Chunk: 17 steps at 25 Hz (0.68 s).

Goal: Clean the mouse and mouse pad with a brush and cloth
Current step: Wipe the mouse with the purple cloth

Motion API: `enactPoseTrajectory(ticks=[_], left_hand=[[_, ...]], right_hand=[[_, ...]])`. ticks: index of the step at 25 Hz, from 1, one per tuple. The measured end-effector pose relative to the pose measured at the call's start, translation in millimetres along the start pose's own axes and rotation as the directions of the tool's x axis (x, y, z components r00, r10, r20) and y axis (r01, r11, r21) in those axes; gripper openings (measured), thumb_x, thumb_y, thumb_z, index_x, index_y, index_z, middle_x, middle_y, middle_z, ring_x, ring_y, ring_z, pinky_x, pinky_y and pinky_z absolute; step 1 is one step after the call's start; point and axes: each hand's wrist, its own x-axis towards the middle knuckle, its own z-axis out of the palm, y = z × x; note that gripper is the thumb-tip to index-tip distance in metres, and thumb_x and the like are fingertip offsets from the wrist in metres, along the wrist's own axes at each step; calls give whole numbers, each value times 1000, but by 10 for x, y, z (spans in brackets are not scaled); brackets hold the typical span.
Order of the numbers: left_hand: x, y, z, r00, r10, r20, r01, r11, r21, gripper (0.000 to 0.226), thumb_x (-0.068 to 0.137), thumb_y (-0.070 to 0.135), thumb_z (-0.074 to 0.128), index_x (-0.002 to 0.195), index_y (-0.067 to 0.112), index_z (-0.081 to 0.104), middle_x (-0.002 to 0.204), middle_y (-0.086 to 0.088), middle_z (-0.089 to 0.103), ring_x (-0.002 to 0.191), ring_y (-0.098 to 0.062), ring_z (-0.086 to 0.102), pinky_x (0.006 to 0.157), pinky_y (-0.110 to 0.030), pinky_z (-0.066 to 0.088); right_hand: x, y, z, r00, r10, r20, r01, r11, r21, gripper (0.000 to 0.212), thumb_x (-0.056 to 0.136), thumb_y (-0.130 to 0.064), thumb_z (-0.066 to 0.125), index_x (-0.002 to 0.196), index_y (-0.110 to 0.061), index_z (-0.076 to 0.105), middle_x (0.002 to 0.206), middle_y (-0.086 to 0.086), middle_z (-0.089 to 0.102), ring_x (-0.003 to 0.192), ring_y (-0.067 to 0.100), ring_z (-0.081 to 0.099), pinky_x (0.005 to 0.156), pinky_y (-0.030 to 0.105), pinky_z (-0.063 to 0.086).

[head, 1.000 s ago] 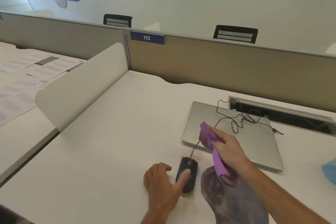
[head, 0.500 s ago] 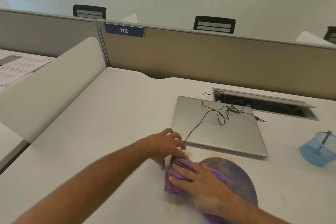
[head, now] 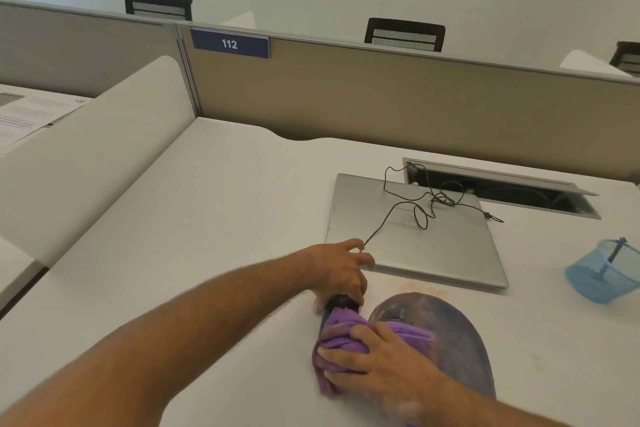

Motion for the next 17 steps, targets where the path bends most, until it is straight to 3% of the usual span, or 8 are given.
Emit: enactPoseTrajectory(ticks=[2, 4, 6, 8, 11, 15, 17], left_hand=[[2, 19, -11, 1000, 15, -5, -15, 1000, 17, 57, 81, 50, 79, 133, 43, 57, 138, 24, 56, 144, -24, 24, 115, -49, 20], [21, 26, 10, 999, 18, -30, -16, 998, 66, 46, 84, 51, 74, 127, 44, 60, 135, 28, 56, 145, -23, 23, 116, -48, 20], [35, 38, 26, 1000, 5, -29, -3, 998, 69, 43, 84, 52, 74, 124, 43, 62, 133, 28, 57, 145, -23, 22, 116, -48, 20], [46, 28, 21, 999, 24, -34, -22, 999, 43, 48, 84, 47, 77, 129, 42, 61, 137, 24, 56, 146, -24, 22, 117, -50, 18], [40, 28, 6, 999, 19, -33, -18, 999, 34, 60, 80, 44, 82, 135, 38, 58, 142, 16, 56, 147, -25, 22, 117, -52, 18], [41, 49, 4, 999, 26, -25, -26, 999, 28, 59, 81, 43, 82, 134, 38, 58, 142, 18, 55, 147, -25, 22, 117, -51, 18], [32, 46, 9, 999, 34, -27, -33, 999, 39, 56, 83, 42, 81, 134, 39, 58, 143, 19, 54, 147, -25, 22, 118, -52, 17]], right_hand=[[65, 111, -73, 994, -95, 49, 93, 995, 45, 67, 91, -29, 63, 144, -42, 24, 158, -12, 22, 142, 27, 24, 109, 46, 31], [130, 185, -122, 999, 48, -21, -43, 983, 179, 62, 95, -27, 55, 145, -44, 23, 160, -16, 14, 140, 28, 20, 109, 48, 27], [168, 178, -86, 989, 139, -57, -121, 961, 247, 58, 96, -27, 51, 145, -44, 25, 160, -18, 15, 138, 26, 22, 112, 45, 27], [149, 70, 3, 999, 51, -8, -48, 976, 214, 58, 94, -25, 57, 144, -40, 32, 159, -13, 21, 138, 26, 22, 112, 47, 30], [14, -37, 162, 999, -18, -47, 23, 993, 114, 59, 84, -24, 68, 135, -42, 45, 143, -10, 43, 129, 18, 32, 100, 44, 46], [49, 211, 65, 998, -61, 2, 60, 984, 170, 75, 82, -18, 75, 141, -37, 33, 156, -9, 32, 140, 29, 25, 107, 52, 29], [52, 218, -5, 996, -19, -88, 36, 980, 194, 66, 84, -21, 74, 140, -36, 42, 155, -11, 35, 139, 30, 34, 108, 50, 34]])
